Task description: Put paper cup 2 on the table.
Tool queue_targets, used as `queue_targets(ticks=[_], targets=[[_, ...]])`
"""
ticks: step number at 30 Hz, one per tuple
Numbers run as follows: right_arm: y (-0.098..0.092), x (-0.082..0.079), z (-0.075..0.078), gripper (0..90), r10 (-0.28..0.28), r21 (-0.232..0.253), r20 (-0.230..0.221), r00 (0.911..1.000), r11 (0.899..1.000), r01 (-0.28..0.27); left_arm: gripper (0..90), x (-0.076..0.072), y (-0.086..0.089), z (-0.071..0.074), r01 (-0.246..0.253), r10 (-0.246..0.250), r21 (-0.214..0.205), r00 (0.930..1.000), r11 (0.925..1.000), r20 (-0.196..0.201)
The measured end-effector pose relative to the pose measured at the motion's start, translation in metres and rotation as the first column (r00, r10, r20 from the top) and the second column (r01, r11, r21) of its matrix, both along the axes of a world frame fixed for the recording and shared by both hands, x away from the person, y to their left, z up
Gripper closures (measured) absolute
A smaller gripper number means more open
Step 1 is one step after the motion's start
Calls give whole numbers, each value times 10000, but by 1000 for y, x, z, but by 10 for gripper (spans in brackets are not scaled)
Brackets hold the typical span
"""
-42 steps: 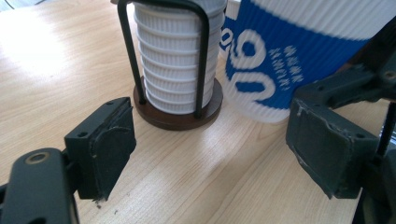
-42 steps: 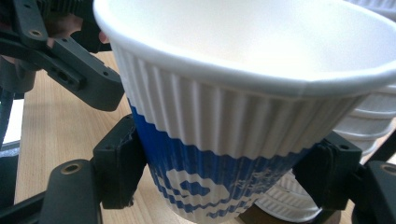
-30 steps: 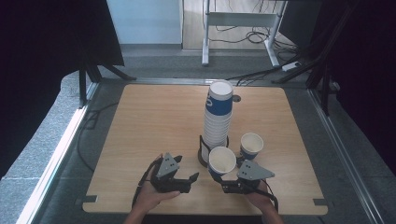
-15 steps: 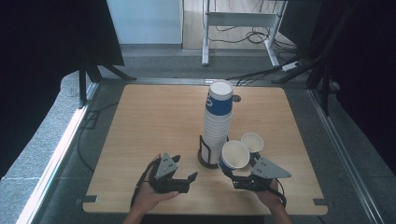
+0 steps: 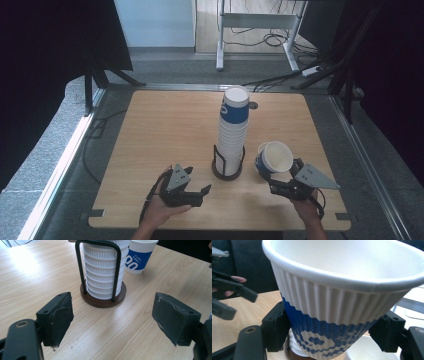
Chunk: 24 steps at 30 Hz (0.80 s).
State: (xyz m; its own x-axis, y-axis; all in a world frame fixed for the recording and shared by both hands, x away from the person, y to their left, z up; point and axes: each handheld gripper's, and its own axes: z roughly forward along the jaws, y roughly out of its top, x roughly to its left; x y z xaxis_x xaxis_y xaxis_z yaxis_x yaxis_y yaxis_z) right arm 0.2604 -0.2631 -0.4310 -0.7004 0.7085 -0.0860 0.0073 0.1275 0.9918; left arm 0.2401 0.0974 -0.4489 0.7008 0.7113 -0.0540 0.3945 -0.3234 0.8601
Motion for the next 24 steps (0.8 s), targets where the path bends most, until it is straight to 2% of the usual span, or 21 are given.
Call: queue_targets(ticks=[3,4,7,8,17,19,20,23,24], targets=[[-7,1,1,254,-244,20,22,9997,9997,244,175,0,0,-1,-7,7,13,10000,10000,-21],[-14,3,0,254,-615,-65,90,9981,9981,616,176,1,-1,-1,-8,9,42,10000,10000,-40],[-22,5,0,255,-854,2,75,9963,9963,854,176,1,-1,-1,-5,5,51,10000,10000,-46],[-29,7,-2,255,-1096,61,28,9940,9940,1096,176,0,-1,-2,10,-9,65,10000,10000,-44],[-45,13,-9,255,-1720,-1,-138,9850,9851,1720,178,1,-1,-2,2,-2,90,10000,10000,-43],[-50,15,-12,255,-2002,-85,-224,9795,9797,2001,179,1,-2,-3,51,-50,148,10000,9999,-69],[-50,15,-12,255,-2002,-85,-224,9795,9797,2001,179,1,-2,-3,51,-50,148,10000,9999,-69],[-56,18,-17,255,-2472,-330,-312,9685,9687,2462,179,1,-3,-3,70,-69,173,9999,9998,-75],[-56,18,-17,255,-2472,-330,-312,9685,9687,2462,179,1,-3,-3,79,-78,178,9999,9998,-80]])
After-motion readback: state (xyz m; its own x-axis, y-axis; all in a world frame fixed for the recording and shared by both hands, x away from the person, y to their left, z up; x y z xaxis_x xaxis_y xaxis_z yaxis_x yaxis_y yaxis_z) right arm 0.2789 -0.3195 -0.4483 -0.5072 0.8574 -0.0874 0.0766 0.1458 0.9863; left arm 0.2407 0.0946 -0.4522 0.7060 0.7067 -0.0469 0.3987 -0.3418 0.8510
